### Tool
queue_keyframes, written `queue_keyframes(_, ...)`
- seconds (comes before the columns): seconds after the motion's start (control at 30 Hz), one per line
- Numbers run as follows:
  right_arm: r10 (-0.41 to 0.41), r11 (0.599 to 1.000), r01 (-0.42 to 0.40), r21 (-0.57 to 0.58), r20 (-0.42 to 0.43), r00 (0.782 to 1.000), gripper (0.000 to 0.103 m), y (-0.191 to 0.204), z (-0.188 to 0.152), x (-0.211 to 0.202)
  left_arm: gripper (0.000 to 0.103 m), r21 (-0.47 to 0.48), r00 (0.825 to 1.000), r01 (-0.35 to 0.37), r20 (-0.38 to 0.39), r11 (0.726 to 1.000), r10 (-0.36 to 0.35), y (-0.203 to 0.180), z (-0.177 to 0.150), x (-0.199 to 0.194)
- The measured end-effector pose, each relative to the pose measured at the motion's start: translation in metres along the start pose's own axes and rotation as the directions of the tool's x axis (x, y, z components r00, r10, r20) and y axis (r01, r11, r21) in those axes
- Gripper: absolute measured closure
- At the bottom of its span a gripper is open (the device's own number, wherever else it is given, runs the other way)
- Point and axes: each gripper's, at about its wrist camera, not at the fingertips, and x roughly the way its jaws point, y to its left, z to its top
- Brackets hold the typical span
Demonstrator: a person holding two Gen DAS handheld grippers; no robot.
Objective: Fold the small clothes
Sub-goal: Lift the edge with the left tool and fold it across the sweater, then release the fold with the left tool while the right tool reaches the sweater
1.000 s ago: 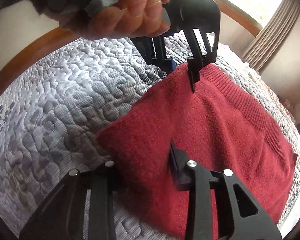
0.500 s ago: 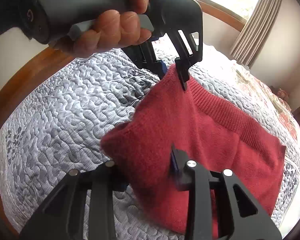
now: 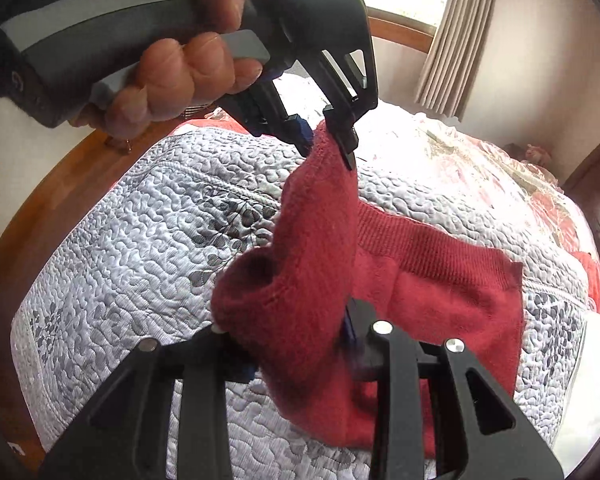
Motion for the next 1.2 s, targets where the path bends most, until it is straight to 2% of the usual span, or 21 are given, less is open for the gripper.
queue_keyframes(0.37, -0.044, 0.989, 0.044, 0.14, -0.008, 0.999, 0.073, -0.067, -0.028, -0.024, 0.085, 0.087, 0.999, -0.04, -0.023, 0.995, 0.042, -0.086, -0.009, 0.025)
queue_keyframes(0.7, -0.065, 0.958, 0.071, 0.278, -0.033, 0.997, 0.073, -0.122, -0.062, -0.031, 0.085, 0.183, 0.993, -0.087, -0.066, 0.979, 0.101, -0.158, -0.015, 0.071)
queue_keyframes(0.97, -0.039, 0.915, 0.051, 0.401, -0.038, 0.998, 0.073, -0.166, -0.094, -0.029, 0.085, 0.233, 0.98, -0.148, -0.099, 0.961, 0.175, -0.204, -0.018, 0.122)
queue_keyframes(1.2, 0.025, 0.862, -0.008, 0.507, -0.027, 0.999, 0.073, -0.2, -0.129, -0.019, 0.085, 0.257, 0.961, -0.221, -0.106, 0.941, 0.255, -0.228, -0.026, 0.165)
